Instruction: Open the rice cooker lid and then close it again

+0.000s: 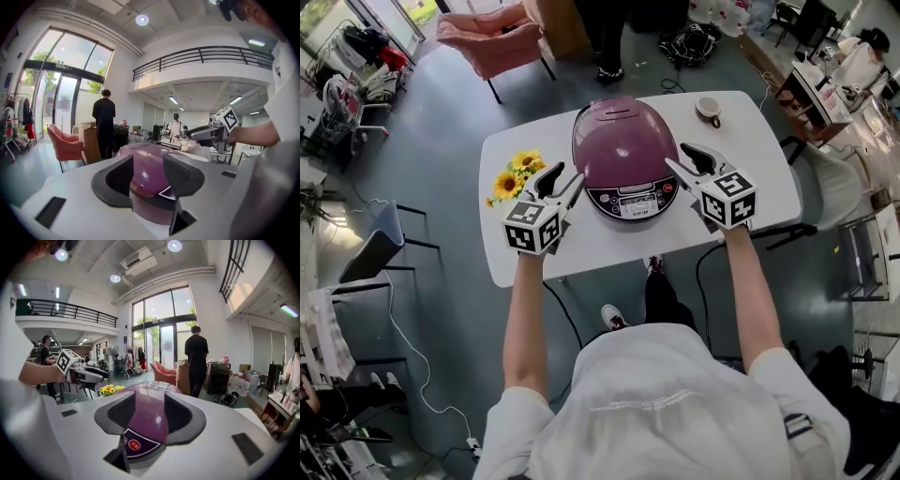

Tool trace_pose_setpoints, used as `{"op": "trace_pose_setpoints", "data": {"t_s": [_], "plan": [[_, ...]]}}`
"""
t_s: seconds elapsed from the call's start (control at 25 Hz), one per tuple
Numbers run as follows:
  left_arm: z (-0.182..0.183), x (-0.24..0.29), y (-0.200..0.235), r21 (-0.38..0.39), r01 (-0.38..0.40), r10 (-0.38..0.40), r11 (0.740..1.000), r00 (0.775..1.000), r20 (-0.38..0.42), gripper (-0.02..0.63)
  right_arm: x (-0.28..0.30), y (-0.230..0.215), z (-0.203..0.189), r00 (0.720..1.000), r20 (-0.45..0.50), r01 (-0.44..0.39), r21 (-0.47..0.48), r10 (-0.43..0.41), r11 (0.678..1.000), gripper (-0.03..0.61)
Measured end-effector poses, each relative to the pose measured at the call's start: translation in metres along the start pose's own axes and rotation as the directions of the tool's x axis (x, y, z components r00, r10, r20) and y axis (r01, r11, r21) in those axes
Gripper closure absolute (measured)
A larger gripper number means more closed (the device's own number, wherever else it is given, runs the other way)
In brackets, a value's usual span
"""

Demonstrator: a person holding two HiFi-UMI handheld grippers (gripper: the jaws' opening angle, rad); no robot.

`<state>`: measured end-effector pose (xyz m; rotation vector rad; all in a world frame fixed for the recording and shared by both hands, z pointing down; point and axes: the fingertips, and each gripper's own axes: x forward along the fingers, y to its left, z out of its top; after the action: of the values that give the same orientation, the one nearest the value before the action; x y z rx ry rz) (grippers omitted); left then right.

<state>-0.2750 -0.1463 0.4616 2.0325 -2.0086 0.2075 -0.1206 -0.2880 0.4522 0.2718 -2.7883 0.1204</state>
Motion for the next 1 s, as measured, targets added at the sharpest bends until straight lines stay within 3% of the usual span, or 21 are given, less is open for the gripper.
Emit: {"op": "trace_pose_setpoints", "data": {"t_s": [0.16,0.44,0.6,0.8,1.0], "plan": [[0.032,-0.027,-0.006,0.055,-0.055,0.051,0.997,0.996,0.074,0.460,-0.026,0.018,0.033,0.996,0.070,0.056,-0.057,-0.052,0.997,0.413],[0.062,-0.063,-0.023,0.177,-0.112,0.092,0.978,0.989,0.120,0.567,-0.058,0.046,0.061,0.985,0.132,0.125,-0.123,-0.108,0.984,0.492],[0.073,-0.079,-0.039,0.229,-0.106,0.078,0.968,0.988,0.131,0.583,-0.076,0.063,0.074,0.980,0.174,0.119,-0.117,-0.097,0.986,0.534],[0.080,-0.095,-0.053,0.218,-0.084,0.053,0.972,0.988,0.143,0.598,-0.098,0.077,0.089,0.970,0.217,0.139,-0.129,-0.109,0.982,0.541],[0.082,-0.109,-0.058,0.237,-0.125,0.093,0.963,0.985,0.143,0.598,-0.111,0.090,0.095,0.965,0.238,0.153,-0.179,-0.108,0.972,0.544]]}}
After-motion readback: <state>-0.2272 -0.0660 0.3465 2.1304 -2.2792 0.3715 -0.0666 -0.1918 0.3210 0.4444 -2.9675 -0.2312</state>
